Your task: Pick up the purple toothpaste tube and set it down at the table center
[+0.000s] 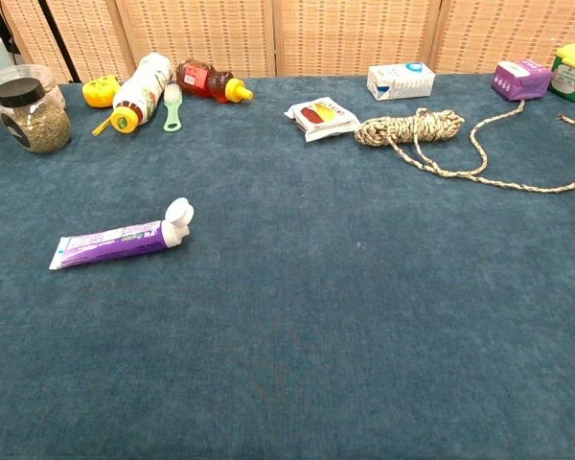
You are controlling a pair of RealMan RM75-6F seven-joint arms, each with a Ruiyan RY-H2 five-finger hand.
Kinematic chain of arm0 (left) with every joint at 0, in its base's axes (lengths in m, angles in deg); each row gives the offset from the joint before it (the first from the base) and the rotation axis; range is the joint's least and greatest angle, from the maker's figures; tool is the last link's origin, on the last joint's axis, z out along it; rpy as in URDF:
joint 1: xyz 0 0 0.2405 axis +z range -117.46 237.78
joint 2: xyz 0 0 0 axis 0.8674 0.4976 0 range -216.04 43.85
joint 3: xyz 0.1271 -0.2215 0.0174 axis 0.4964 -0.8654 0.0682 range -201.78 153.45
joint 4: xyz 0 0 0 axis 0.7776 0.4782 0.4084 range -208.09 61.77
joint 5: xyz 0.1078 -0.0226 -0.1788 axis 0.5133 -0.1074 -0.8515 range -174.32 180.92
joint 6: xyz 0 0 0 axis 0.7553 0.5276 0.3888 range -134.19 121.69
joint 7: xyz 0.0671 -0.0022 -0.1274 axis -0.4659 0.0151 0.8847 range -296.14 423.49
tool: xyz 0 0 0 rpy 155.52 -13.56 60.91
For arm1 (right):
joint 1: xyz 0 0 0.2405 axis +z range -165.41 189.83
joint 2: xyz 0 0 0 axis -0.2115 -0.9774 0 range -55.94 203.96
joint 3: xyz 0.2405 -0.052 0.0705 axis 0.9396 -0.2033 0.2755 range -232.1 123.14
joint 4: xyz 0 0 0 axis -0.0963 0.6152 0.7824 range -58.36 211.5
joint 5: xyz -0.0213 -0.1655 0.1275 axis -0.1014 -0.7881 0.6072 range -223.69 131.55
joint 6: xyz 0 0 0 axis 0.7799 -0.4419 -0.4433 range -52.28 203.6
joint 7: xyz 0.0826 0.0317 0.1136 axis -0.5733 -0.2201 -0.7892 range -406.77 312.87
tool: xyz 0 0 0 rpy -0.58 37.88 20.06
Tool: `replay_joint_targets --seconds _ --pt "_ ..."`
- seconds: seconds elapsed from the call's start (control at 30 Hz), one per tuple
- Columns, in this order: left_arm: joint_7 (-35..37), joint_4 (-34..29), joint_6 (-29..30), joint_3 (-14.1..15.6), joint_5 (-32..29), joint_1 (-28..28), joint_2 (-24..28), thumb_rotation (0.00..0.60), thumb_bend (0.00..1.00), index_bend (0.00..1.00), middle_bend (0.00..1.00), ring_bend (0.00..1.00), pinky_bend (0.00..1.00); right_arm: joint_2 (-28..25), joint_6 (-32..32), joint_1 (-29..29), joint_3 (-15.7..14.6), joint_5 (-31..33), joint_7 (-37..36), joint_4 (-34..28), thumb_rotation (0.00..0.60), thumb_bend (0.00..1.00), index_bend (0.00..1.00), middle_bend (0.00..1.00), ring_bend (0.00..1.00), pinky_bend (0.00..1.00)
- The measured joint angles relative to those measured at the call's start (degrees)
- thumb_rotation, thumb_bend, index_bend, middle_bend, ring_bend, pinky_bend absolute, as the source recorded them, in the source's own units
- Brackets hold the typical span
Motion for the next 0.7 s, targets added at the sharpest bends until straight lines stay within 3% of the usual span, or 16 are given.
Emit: replay_joint_targets --seconds 0.3,0.47,0.7 --pt "0.33 -0.09 0.05 -0.42 0.03 -0.02 0.24 0.6 0.41 0.15 0.06 0.11 0.09 -0.46 -0.85 -0.3 0.14 -0.49 -0.25 -0.61 0.6 0.06 0.0 0.0 0.0 0.0" --pt "0.51 -0.1 -0.71 -0.94 -0.36 -0.54 0.61 0.6 0.41 0.15 0.08 0.15 0.15 -0.53 -1.28 -0.66 0.11 -0.47 -0.44 -0.84 0.6 0.06 0.0 0.0 0.0 0.0" --pt "0.21 0.15 -3.48 -1.99 -1.5 -2.52 0.55 0.6 0.41 0.35 0.3 0.34 0.32 -0.79 -1.86 -1.13 0.29 -0.04 -0.45 -1.21 0.6 0.06 0.0 0.0 0.0 0.0"
